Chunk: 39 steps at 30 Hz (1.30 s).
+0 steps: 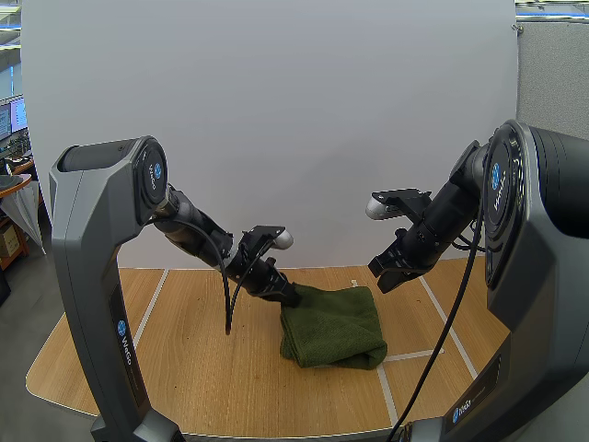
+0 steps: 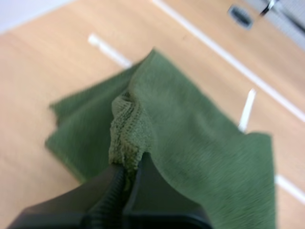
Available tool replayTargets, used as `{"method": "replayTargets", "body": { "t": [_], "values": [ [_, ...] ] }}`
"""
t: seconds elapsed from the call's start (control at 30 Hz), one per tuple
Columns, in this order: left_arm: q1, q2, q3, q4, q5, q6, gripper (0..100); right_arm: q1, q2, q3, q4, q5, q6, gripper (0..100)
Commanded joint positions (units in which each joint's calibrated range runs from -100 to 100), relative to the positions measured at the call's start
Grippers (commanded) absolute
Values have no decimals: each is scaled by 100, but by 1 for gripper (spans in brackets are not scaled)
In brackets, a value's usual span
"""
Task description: Fold the towel
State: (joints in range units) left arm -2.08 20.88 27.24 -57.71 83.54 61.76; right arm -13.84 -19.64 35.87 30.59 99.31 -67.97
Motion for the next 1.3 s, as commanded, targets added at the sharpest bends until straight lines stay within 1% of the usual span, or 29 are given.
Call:
{"method": "replayTargets", "body": {
  "t": [0.0, 0.17, 0.27, 0.4, 0.53, 0.6, 0.7, 0.8, 0.97, 1.13, 1.2, 1.27],
  "values": [
    [-17, 3, -843, -163, 1222, -533, 0, -21, -83, 38, -48, 69, -63, 0],
    [-17, 3, -1218, -252, 1204, -585, 0, -21, -83, 315, -27, 69, -180, 0],
    [-26, 48, -1340, -282, 1038, -585, 0, -21, -71, 665, 93, 69, -289, 0],
    [-119, 265, -1369, -271, 1055, -594, 0, -21, -57, 890, 204, 69, -397, 0],
    [-267, 559, -1369, -219, 989, -594, 0, -21, -57, 945, 316, 69, -426, 0],
    [-300, 661, -1369, -122, 790, -594, 0, -21, -57, 945, 361, 69, -426, 0],
    [-300, 739, -1369, 158, 244, -606, 0, -21, -57, 945, 361, 69, -488, 0],
    [-300, 754, -1369, 364, -50, -629, 0, -21, -57, 945, 361, 69, -509, 0],
    [-300, 754, -1369, 375, -47, -648, 0, -21, 19, 945, 351, 33, -509, 0],
    [-300, 754, -1369, 375, -28, -648, 0, -21, 402, 945, 363, -372, -531, 0],
    [-300, 754, -1369, 375, -15, -652, 4, -21, 672, 945, 469, -808, -577, 0],
    [-300, 754, -1369, 375, 68, -743, 12, -12, 874, 945, 608, -1293, -716, 0]
  ]
}}
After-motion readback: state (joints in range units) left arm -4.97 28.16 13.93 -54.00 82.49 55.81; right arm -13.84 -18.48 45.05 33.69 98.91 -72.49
